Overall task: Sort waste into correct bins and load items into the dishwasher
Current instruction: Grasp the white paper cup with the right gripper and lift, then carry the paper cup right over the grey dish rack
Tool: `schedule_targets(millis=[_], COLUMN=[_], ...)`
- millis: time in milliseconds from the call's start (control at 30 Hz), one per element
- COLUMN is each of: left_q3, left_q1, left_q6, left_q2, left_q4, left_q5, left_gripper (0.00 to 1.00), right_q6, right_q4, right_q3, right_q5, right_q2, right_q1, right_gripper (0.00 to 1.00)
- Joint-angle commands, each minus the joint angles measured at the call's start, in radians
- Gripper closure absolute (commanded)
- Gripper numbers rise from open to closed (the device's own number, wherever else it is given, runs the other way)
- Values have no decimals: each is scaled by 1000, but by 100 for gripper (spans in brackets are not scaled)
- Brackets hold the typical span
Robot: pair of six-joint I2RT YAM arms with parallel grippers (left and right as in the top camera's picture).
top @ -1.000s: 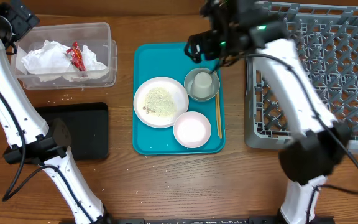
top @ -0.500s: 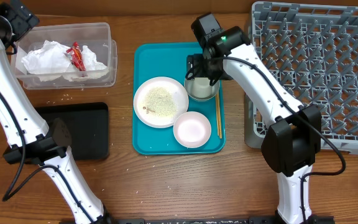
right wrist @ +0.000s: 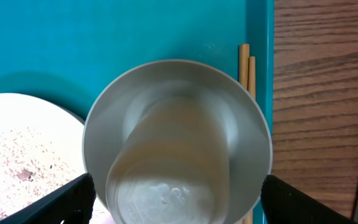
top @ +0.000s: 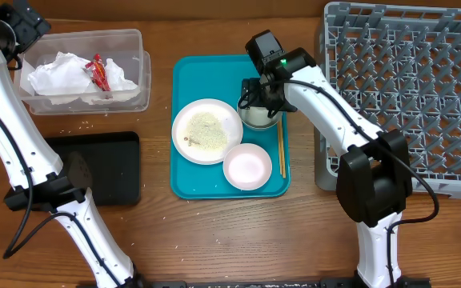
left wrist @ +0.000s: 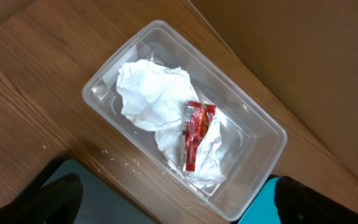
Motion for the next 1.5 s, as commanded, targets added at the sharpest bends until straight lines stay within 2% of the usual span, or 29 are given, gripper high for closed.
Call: schedule_targets(millis=[0,233,367,500,700,933,1067,1267,1467], left_q3=[2,2,2,2,2,2,2,2,2], left_q1=[4,4,4,4,4,4,4,4,4], left_q6=[23,23,23,23,23,23,23,23,23], left_q2=[-3,-3,-3,-3,-3,-3,-3,-3,-3], left_q4=[-2,-2,-2,-2,-2,-2,-2,-2,-2], left_q5=[-7,-6,-7,-7,-7,-7,-7,-7,-7], left_gripper=[0,0,0,0,0,0,0,0,0], right_q6=[9,9,9,9,9,22,27,0,0], right_q4=[21,65,72,69,69,50,-4,-123,-280], right_q3=[-47,-53,-53,-53,-53,-27,62,289,575], right_q5=[14,13,13,13,13,9,9,15,168], right_q2=[-12,-12,-12,-12,-12,-12,-14,-18,-18], right_q1=[10,11,12,12,12,12,9,-40,-169], right_gripper=[12,15,25,27,38,39,39,38,38])
